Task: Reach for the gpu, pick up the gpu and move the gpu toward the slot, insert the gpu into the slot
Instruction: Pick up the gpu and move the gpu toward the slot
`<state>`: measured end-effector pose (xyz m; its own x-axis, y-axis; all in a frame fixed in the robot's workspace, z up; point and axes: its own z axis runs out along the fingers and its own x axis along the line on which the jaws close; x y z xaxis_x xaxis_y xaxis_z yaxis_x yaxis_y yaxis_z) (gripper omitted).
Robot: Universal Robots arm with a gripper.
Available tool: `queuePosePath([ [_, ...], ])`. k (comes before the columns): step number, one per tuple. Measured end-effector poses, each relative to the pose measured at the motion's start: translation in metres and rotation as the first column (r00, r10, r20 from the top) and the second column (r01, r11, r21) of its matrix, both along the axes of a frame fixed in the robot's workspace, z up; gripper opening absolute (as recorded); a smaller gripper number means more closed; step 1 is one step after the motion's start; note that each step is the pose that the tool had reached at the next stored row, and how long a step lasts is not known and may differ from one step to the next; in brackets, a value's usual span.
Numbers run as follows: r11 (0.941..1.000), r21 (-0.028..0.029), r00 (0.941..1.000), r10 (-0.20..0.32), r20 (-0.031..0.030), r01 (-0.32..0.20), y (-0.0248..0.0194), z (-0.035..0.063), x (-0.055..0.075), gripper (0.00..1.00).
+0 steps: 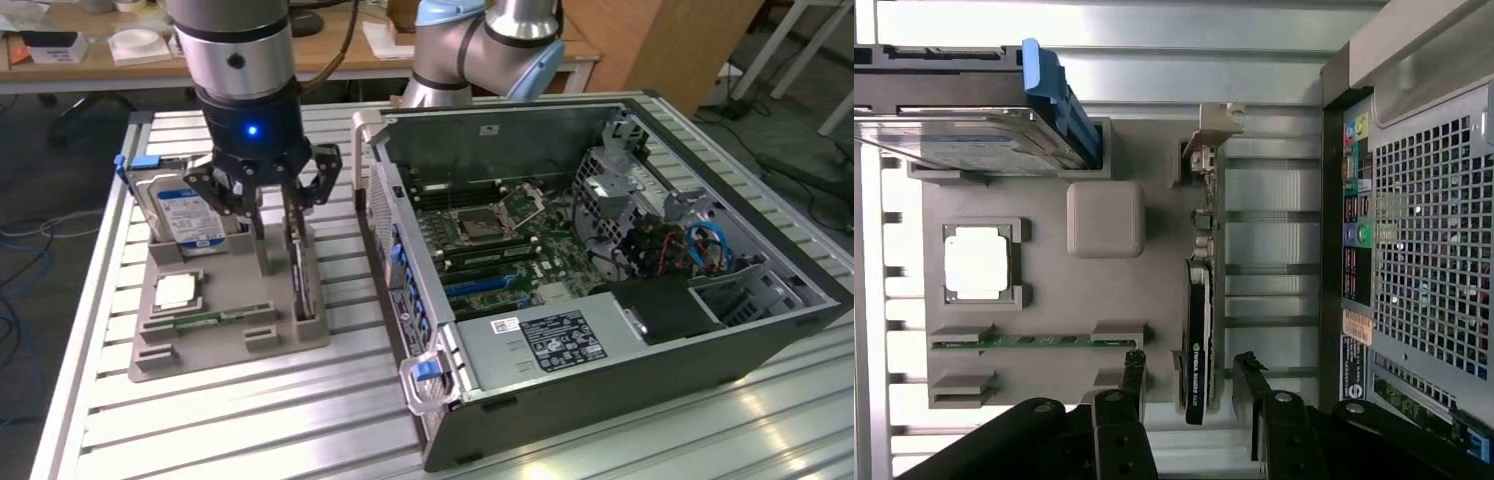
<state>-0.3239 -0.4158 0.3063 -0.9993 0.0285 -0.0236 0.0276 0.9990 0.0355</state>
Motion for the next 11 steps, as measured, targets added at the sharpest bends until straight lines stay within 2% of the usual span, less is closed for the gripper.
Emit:
queuePosePath([
  [6, 0.9977, 0.0000, 0.9977, -0.068, 0.0005, 0.068, -0.0002, -0.0102, 0.000, 0.48],
  [11, 0.9974, 0.0000, 0.9974, -0.072, 0.0006, 0.072, -0.0005, -0.0192, 0.003, 0.48],
])
